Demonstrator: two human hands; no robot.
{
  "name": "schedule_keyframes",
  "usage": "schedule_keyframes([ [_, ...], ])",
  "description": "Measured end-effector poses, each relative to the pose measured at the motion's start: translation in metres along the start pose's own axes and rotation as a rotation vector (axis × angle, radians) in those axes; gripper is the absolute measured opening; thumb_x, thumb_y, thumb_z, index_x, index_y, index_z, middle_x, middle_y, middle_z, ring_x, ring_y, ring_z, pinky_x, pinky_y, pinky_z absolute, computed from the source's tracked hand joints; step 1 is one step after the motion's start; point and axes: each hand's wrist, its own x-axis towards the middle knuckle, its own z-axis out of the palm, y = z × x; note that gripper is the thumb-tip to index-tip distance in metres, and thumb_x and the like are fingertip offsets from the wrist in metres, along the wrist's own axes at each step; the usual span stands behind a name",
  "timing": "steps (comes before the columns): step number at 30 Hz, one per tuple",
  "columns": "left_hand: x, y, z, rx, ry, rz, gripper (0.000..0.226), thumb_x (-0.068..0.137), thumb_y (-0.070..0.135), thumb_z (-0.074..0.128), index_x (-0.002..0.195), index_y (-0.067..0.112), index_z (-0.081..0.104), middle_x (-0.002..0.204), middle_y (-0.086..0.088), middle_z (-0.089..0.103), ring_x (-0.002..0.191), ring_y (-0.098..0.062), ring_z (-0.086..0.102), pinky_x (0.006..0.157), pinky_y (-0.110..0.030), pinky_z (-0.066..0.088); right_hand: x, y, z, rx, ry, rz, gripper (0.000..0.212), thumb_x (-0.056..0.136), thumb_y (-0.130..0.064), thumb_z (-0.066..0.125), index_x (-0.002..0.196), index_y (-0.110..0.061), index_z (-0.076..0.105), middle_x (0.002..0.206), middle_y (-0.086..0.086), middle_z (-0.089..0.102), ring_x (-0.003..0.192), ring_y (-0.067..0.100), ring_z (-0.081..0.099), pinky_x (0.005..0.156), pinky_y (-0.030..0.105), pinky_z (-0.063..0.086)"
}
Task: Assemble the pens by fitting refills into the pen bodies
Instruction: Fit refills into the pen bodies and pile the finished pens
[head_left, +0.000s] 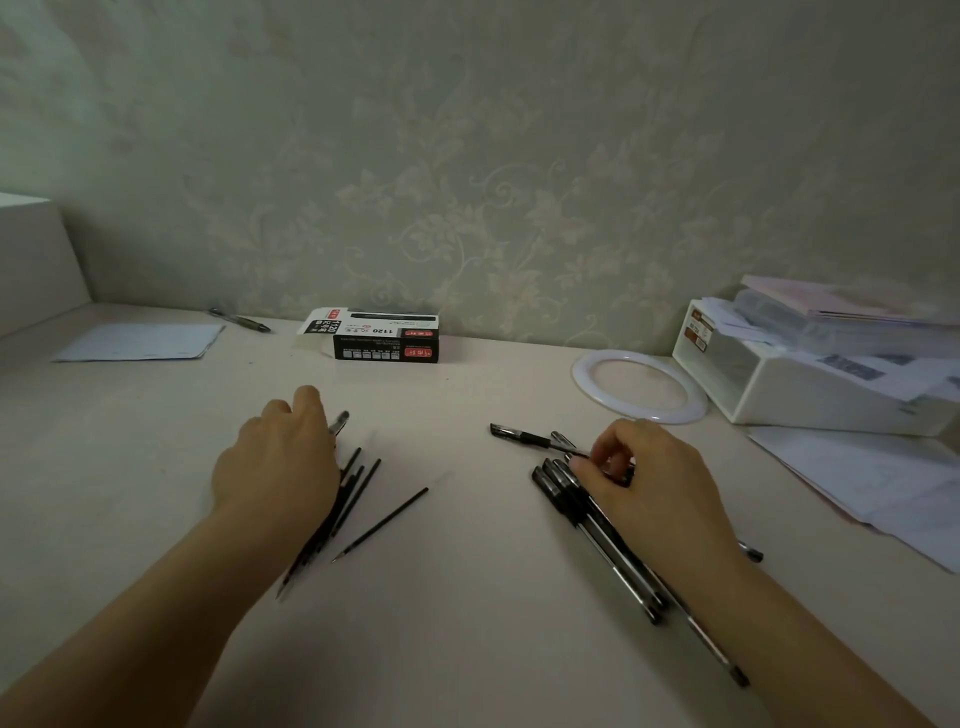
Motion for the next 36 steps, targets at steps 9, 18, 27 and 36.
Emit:
schedule_keyframes([
  [9,0.0,-0.001,0.004,0.067,-0.078,-0.017,0.015,0.096,0.021,0.045,0.108,0.013,0.044,0.102,-0.009,0.047,0.091,-0.027,0.049,0.076,-0.039,0.048,-0.008,-0.011,0.007,-0.152,-0.219,-0.061,0.02,0.08,-0.045,0.071,0.077,-0.027,0.061,0.076,-0.011,0.046,0.069,0.004,0.046,0.054,0.014,0.027],
  [18,-0.018,0.031,0.009,-0.415,0.026,0.291,0.01,0.089,0.038,0.06,0.091,0.03,0.055,0.087,0.01,0.054,0.071,-0.003,0.051,0.061,-0.015,0.037,-0.005,-0.017,0.009,0.258,-0.168,0.07,0.019,0.083,-0.038,0.07,0.072,-0.023,0.064,0.057,-0.011,0.054,0.052,0.001,0.045,0.05,0.012,0.035],
  [27,-0.045,0.058,0.014,-0.761,-0.232,0.512,0.04,0.081,0.066,0.037,0.089,0.033,0.058,0.082,0.019,0.064,0.071,-0.005,0.063,0.06,-0.019,0.051,-0.013,-0.036,0.017,0.852,-0.391,0.178,0.015,0.097,-0.019,0.054,0.093,-0.007,0.061,0.066,0.0,0.069,0.059,0.011,0.062,0.06,0.022,0.052],
  [36,-0.038,0.048,0.015,-0.463,-0.197,0.7,0.018,0.098,0.043,0.04,0.102,0.035,0.055,0.085,0.014,0.056,0.078,-0.003,0.053,0.066,-0.022,0.044,-0.011,-0.031,0.018,0.912,-0.362,0.151,0.013,0.091,-0.025,0.066,0.088,-0.012,0.067,0.071,0.005,0.071,0.058,0.012,0.06,0.059,0.02,0.05],
])
